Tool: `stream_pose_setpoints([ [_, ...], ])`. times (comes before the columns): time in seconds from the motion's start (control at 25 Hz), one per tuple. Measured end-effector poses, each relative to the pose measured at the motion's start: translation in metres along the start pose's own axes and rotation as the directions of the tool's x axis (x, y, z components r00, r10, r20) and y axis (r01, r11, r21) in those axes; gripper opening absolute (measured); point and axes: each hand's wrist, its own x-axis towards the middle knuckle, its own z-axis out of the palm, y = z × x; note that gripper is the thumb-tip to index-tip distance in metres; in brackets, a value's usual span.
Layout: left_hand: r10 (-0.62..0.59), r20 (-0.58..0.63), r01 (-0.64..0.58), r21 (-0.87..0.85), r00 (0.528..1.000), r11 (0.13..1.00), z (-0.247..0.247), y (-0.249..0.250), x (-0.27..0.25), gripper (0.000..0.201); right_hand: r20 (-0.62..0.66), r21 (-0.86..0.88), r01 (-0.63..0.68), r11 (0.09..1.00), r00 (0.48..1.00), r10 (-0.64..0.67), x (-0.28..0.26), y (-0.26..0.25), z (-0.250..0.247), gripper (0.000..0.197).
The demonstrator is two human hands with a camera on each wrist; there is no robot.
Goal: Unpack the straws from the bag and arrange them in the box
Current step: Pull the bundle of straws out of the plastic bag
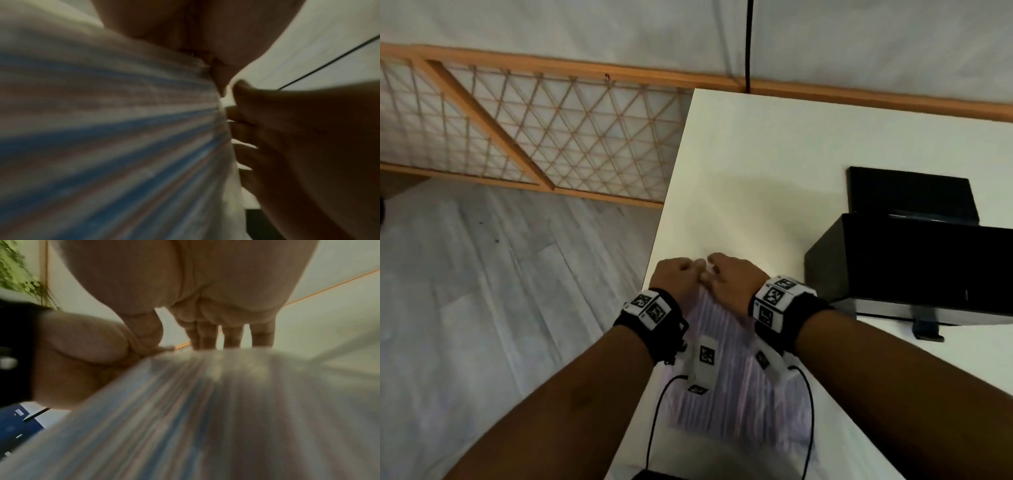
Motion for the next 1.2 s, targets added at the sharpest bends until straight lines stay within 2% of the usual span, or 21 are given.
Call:
stream_pose_setpoints([
  [0.04, 0.030, -0.014, -0.031, -0.026, 0.999, 0.999, -0.003, 0.001, -0.004, 0.036, 0.032, 0.020, 0.038, 0.999, 0.999, -0.039, 0.006, -0.004, -0.002, 0.034],
  [0.12, 0.056, -0.069, -0.061, -0.069, 0.996, 0.996, -0.015, -0.002, -0.004, 0.037, 0.029, 0.075, 0.104, 0.992, 0.994, -0.107, 0.007, 0.000, -0.014, 0.036],
  [0.2, -0.055, -0.179, 0.000, -0.290, 0.982, 0.957, -0.030, -0.001, -0.005, 0.039, 0.063, 0.066, 0.123, 0.990, 0.990, -0.127, -0.002, 0.012, -0.026, 0.036],
  [0.28, -0.078, -0.217, -0.005, -0.358, 0.973, 0.934, -0.037, 0.005, -0.011, 0.038, 0.119, -0.041, 0.151, 0.988, 0.982, -0.146, -0.014, 0.018, -0.031, 0.032],
  [0.36, 0.070, -0.147, -0.117, -0.336, 0.987, 0.934, -0.037, 0.013, -0.019, 0.030, 0.089, -0.135, 0.227, 0.965, 0.972, -0.217, -0.024, 0.012, -0.036, 0.028],
  [0.4, 0.154, -0.058, -0.165, -0.336, 0.986, 0.927, -0.037, 0.017, -0.024, 0.031, 0.035, -0.151, 0.267, 0.952, 0.964, -0.265, -0.029, 0.006, -0.041, 0.026],
  [0.48, 0.332, 0.142, -0.281, -0.295, 0.932, 0.913, -0.041, 0.026, -0.030, 0.056, -0.074, -0.126, 0.339, 0.932, 0.934, -0.349, -0.038, -0.006, -0.058, 0.022],
  [0.52, 0.405, 0.186, -0.352, -0.262, 0.895, 0.899, -0.044, 0.029, -0.032, 0.056, -0.107, -0.122, 0.363, 0.924, 0.920, -0.376, -0.043, -0.009, -0.067, 0.021],
  [0.56, 0.460, 0.181, -0.410, -0.256, 0.869, 0.875, -0.047, 0.035, -0.034, 0.050, -0.126, -0.140, 0.371, 0.918, 0.913, -0.389, -0.048, -0.011, -0.076, 0.021],
  [0.6, 0.482, 0.136, -0.435, -0.275, 0.865, 0.857, -0.050, 0.038, -0.035, 0.044, -0.133, -0.162, 0.366, 0.916, 0.912, -0.388, -0.052, -0.012, -0.083, 0.021],
  [0.72, 0.474, -0.045, -0.461, -0.336, 0.879, 0.821, -0.051, 0.051, -0.038, 0.024, -0.149, -0.258, 0.282, 0.924, 0.934, -0.326, -0.077, 0.010, -0.113, 0.019],
  [0.8, 0.476, -0.084, -0.472, -0.358, 0.876, 0.806, -0.047, 0.057, -0.042, 0.014, -0.131, -0.261, 0.188, 0.947, 0.965, -0.227, -0.100, 0.034, -0.137, 0.024],
  [0.88, 0.499, -0.093, -0.495, -0.370, 0.862, 0.786, -0.044, 0.068, -0.047, 0.011, -0.146, -0.124, 0.111, 0.986, 0.981, -0.129, -0.119, 0.053, -0.150, 0.028],
  [0.92, 0.527, -0.095, -0.523, -0.358, 0.845, 0.774, -0.043, 0.073, -0.050, 0.015, -0.167, 0.035, 0.082, 0.996, 0.983, -0.075, -0.123, 0.059, -0.151, 0.030],
  [0.96, 0.563, -0.095, -0.558, -0.340, 0.821, 0.757, -0.039, 0.080, -0.054, 0.018, -0.198, 0.230, 0.070, 0.971, 0.980, -0.024, -0.128, 0.064, -0.151, 0.033],
  [1.04, 0.620, -0.108, -0.620, -0.301, 0.777, 0.725, -0.033, 0.090, -0.061, 0.017, -0.233, 0.528, 0.047, 0.848, 0.968, 0.092, -0.134, 0.066, -0.150, 0.045],
  [1.12, 0.665, -0.133, -0.674, -0.256, 0.735, 0.693, -0.028, 0.096, -0.066, 0.020, -0.217, 0.619, -0.013, 0.785, 0.958, 0.187, -0.139, 0.064, -0.152, 0.060],
  [1.2, 0.695, -0.143, -0.707, -0.223, 0.705, 0.671, -0.023, 0.097, -0.068, 0.024, -0.146, 0.651, -0.075, 0.755, 0.964, 0.221, -0.143, 0.059, -0.150, 0.066],
])
